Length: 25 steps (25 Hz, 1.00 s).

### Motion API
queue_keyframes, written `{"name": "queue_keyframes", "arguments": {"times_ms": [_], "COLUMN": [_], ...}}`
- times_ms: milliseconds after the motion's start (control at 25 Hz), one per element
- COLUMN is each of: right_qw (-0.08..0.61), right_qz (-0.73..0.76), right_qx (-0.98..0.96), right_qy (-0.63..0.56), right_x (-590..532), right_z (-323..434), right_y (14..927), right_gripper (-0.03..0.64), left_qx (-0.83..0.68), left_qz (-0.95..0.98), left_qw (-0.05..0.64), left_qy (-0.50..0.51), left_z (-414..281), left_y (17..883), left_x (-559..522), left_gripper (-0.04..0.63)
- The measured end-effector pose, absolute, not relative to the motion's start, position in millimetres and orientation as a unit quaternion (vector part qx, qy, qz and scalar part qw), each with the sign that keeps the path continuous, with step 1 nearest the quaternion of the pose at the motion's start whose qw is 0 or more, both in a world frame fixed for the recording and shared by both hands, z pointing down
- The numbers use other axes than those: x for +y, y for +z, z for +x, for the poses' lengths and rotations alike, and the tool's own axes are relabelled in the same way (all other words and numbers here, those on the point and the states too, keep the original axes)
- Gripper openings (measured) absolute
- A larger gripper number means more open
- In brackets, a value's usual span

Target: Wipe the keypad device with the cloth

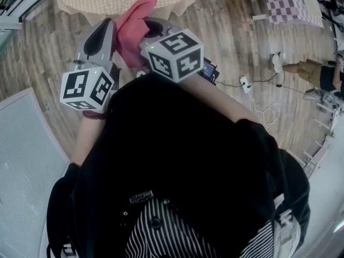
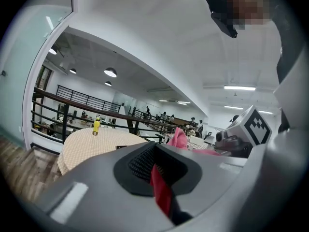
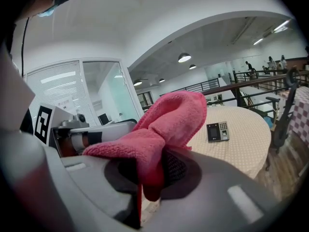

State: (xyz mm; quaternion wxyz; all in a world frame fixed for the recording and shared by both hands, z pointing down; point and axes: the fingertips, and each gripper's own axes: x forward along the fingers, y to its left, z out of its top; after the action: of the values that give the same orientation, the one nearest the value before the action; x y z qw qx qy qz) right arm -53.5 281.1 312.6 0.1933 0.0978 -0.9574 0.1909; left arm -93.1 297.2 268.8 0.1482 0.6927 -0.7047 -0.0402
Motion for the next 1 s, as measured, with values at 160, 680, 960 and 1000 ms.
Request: {"name": "queue_keyframes", "arguments": {"times_ms": [160, 680, 960, 1000], "right_qw": [0.191, 0.195, 0.187, 0.185], "right_qz": [0.092, 0.072, 0.044, 0.037], "right_qx": [-0.958, -0.960, -0.963, -0.963], "right_qy": [0.193, 0.189, 0.189, 0.191], "right_x": [256, 136, 61, 51], "right_z": [-68, -116, -149, -154], "right_y": [315, 315, 298, 294], "right_gripper": [0.064, 0.064, 0.064, 0.064], "left_qx": [-0.711, -0.722, -0.739, -0.744], "left_qz": [0.687, 0.674, 0.656, 0.651], "left_qw": [0.149, 0.152, 0.149, 0.147], "left_qy": [-0.036, -0.033, -0.030, -0.029], "left_z": [-107, -152, -177, -181], "left_y": [272, 276, 261, 256], "left_x": [273, 151, 83, 74], "left_gripper": [0.000, 0.000, 0.000, 0.000]}}
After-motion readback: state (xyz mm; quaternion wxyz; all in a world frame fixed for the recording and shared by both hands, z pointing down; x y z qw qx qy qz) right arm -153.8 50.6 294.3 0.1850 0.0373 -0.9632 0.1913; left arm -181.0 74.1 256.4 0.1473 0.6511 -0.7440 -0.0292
